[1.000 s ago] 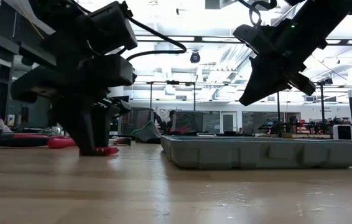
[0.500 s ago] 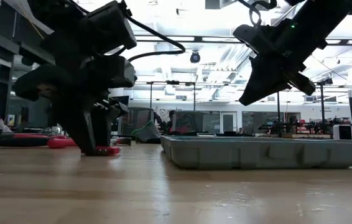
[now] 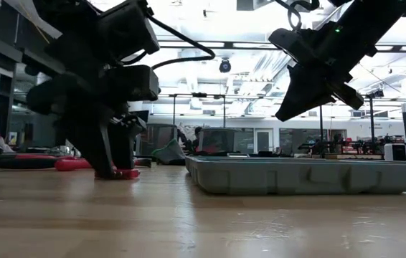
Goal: Prefit tool cases
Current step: Put the screwdriver bit set into the gray tool case
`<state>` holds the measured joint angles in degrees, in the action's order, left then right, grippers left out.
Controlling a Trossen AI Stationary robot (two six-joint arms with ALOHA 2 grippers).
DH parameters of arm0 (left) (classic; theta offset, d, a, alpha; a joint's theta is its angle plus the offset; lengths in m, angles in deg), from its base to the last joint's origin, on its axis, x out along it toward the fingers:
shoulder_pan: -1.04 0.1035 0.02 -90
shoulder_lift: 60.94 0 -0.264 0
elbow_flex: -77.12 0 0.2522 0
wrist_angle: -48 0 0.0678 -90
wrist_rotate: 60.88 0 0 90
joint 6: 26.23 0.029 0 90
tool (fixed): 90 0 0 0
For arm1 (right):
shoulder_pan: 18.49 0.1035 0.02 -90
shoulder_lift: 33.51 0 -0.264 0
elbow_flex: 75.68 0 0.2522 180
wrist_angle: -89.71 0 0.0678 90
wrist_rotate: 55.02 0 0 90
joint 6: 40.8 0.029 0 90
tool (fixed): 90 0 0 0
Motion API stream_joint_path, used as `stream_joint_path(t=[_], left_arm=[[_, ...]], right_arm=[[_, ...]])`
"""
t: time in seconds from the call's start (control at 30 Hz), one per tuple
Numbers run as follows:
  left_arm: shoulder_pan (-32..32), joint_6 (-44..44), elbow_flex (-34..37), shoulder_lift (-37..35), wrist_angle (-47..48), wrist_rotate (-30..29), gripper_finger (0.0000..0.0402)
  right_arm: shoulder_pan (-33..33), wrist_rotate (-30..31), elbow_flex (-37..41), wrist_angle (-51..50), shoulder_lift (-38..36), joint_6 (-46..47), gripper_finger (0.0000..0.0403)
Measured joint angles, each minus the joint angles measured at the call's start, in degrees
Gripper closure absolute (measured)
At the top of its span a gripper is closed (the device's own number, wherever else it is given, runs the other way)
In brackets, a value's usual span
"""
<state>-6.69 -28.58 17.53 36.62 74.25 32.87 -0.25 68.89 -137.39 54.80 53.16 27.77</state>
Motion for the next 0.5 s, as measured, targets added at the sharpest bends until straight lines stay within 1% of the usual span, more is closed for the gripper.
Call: stream_joint_path(t=[0.17, 0.37, 0.5], left_arm=[[-0.1, 2.0, -0.6, 0.2, -0.1, -2.5, 0.0163], [-0.2, 5.5, -0.7, 0.3, -0.4, -2.6, 0.0163], [-0.1, 5.5, -0.7, 0.3, -0.4, -2.4, 0.0163]], right_arm=[[0.0, 0.0, 0.0, 0.0, 0.0, 0.0, 0.0403], [0.0, 0.1, 0.0, 0.0, 0.0, 0.0, 0.0403], [0.0, 0.1, 0.0, 0.0, 0.0, 0.0, 0.0403]])
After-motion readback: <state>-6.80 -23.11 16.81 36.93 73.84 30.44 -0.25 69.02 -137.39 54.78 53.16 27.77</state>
